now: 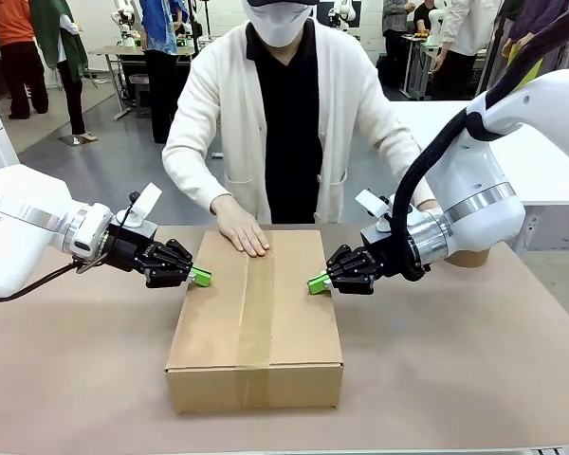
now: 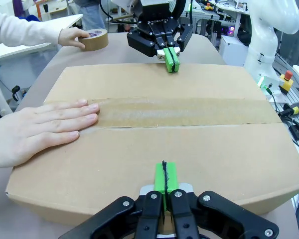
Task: Wrap the clocks to prevent damage.
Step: After the human seals the box with tape, release both hands from the side flaps of the Package Box.
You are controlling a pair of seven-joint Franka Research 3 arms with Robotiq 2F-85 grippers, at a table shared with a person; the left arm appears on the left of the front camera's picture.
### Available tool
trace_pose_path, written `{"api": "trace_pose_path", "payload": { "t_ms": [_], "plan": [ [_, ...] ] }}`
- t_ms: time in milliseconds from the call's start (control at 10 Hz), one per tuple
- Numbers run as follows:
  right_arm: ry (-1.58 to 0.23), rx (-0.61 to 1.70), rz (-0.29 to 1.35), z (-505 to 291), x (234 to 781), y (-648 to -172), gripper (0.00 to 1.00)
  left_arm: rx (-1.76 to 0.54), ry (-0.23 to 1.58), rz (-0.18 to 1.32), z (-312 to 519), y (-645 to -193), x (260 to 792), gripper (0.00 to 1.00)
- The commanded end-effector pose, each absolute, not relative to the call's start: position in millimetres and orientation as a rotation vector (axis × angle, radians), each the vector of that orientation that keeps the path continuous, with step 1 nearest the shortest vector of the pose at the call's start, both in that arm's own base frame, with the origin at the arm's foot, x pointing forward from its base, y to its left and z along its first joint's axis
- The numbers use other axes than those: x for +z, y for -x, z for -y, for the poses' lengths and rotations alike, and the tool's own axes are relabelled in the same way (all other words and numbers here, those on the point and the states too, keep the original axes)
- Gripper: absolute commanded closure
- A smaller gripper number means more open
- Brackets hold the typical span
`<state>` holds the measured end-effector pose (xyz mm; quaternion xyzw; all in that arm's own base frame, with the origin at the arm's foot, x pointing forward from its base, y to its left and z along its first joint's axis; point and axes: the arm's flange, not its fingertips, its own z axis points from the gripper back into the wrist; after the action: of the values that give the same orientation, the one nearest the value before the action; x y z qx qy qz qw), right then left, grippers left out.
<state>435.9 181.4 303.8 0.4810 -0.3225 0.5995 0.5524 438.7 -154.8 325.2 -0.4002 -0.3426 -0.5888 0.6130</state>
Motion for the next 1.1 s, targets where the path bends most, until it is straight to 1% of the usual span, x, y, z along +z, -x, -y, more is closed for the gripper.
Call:
{"api": "trace_pose_path", "payload": {
  "t_ms": [0,800,900,1000],
  "plan": [
    [-1.131,1.401,0.764,-182.5,300.1,-434.6,0.99,-1.364,0.916,0.793,155.4,-438.9,322.2,1.00],
    [-1.137,1.418,0.763,-181.4,303.8,-435.9,0.99,-1.358,0.923,0.791,154.9,-438.8,325.5,1.00],
    [-1.140,1.438,0.727,-177.3,329.0,-432.3,0.99,-1.405,0.946,0.766,149.5,-441.2,352.8,1.00],
    [-1.087,1.482,0.723,-171.6,364.9,-427.5,0.99,-1.460,0.902,0.786,140.0,-444.5,395.6,1.00]
  ]
}}
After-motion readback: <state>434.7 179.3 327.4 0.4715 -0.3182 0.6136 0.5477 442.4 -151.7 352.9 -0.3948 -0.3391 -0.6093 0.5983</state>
